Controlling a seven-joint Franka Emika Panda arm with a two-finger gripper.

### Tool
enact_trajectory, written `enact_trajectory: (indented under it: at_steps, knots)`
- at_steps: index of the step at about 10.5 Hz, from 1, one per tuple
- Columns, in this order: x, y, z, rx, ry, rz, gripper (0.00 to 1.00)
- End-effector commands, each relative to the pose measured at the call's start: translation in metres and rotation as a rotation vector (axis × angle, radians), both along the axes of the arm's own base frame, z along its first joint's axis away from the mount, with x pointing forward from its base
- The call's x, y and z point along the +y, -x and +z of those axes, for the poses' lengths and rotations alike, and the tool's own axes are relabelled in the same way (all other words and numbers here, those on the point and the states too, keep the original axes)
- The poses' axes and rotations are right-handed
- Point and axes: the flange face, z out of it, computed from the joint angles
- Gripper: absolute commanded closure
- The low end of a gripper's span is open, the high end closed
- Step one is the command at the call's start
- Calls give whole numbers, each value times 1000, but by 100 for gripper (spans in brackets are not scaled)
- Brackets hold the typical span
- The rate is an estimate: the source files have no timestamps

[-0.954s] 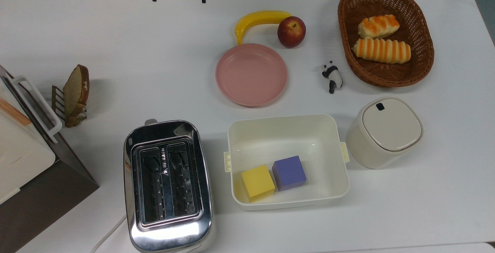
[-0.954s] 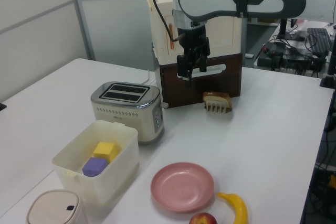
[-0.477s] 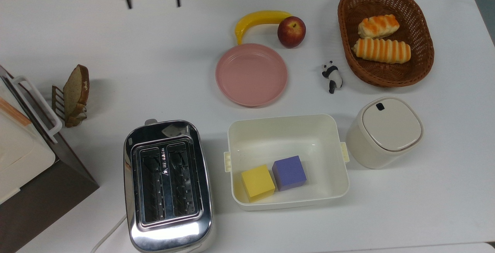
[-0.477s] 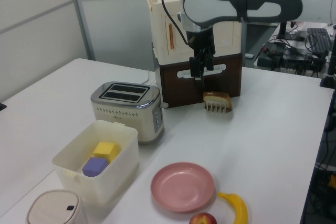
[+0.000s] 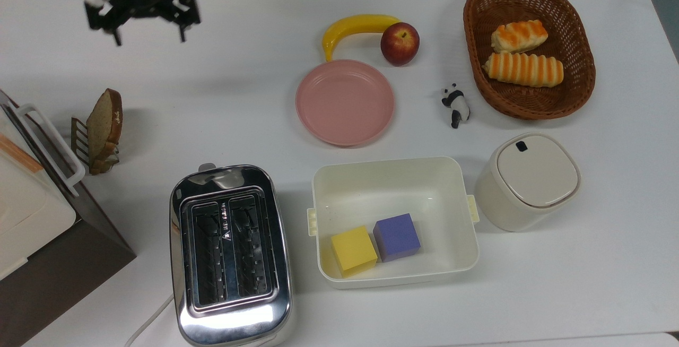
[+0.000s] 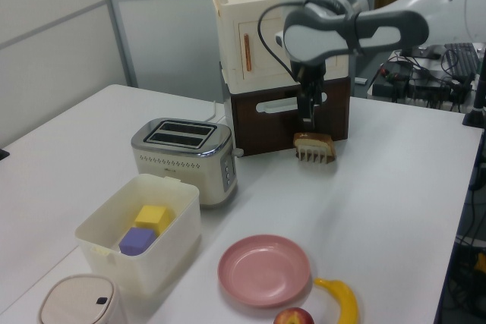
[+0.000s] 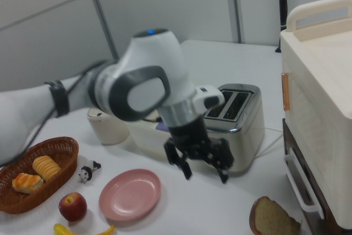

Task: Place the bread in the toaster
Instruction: 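Lower the open gripper onto the bread slice and close on it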

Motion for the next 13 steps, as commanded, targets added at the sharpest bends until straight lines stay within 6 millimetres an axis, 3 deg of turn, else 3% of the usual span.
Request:
enact_trajectory:
  at_steps: [1,3,6,8,9,10,13]
  knots:
    - [-39,-15,-53,-14,42,9,0]
    - [-57,-26,-83,-24,84,14,5]
    - [-78,-25,-87,-51,99,8,40]
    - [-79,-26,-93,-50,99,11,53]
    - [-79,-27,-95,-48,100,13,53]
    - [-80,-27,-99,-40,106,18,44]
    - [-80,-28,-100,-45,118,24,36]
